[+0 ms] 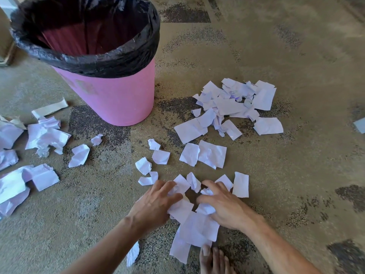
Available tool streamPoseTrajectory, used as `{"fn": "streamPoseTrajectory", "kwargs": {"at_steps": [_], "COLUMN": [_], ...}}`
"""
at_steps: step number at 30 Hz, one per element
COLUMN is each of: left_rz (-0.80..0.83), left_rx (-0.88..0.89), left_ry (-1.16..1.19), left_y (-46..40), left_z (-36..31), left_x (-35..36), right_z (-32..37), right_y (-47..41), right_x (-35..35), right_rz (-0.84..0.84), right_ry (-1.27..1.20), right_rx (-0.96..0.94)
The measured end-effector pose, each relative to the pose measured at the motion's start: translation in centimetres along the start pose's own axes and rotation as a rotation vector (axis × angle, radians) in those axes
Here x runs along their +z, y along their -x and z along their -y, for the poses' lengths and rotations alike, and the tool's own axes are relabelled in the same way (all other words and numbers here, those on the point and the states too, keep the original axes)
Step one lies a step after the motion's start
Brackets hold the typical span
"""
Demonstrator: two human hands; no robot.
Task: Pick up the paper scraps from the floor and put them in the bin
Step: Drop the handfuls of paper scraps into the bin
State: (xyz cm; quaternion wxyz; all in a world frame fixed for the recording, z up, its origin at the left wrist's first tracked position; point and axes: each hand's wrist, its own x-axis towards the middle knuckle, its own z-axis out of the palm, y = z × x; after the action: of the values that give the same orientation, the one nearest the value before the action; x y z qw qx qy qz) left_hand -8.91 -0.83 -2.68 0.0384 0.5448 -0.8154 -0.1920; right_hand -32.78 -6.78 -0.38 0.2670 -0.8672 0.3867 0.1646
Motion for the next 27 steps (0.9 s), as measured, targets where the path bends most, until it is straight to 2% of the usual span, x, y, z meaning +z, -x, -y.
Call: {"fn": "streamPoseTrajectory", "kwargs": {"at_steps": [6,8,12,14,17,20,24,27], "left_rz": [-0.070,-0.087,-0.218,-0.300,-0.316,-0.364,-0.452,-0.526], "left_rx": [-0.030,-0.075,-0.214,-0.302,-0.474,-0.604,-0.647,-0.706], "left_ry": [0.034,0.145,0.441,0.578,0.755,0.967,1.199,1.309], "left_y": [-0.7,-1.0,-1.7,-1.8,-2.1,-2.6,-2.7,-2.1], "left_z": [0.3,0.6,0.5,0.5,0.5,0.1,-1.4,-2.9], "left_x": [0.5,0.3,-0.8,-1.9,-4.3,-7.6,-13.7,-18.9], "right_z": [-0.3,-0.4,-1.0,-0.9,-0.3,0.6,3.0,5.6], "right_y": [-0.6,-0.9,-1.2,-1.4,-1.9,-2.2,-1.7,-0.9], "right_x": [0.1,-0.3,-1.7,-2.8,-4.6,-7.1,-11.8,-16.3], "right_rz": [-0.061,-0.082,-0.141,-0.169,-0.196,-0.244,-0.332,-0.366], "right_ry": [-0.209,-0.326,-0.609,-0.837,-1.196,-1.350,-1.627,-1.724], "right_rx": [-0.008,0.047,0.182,0.217,0.260,0.244,0.255,0.218]}}
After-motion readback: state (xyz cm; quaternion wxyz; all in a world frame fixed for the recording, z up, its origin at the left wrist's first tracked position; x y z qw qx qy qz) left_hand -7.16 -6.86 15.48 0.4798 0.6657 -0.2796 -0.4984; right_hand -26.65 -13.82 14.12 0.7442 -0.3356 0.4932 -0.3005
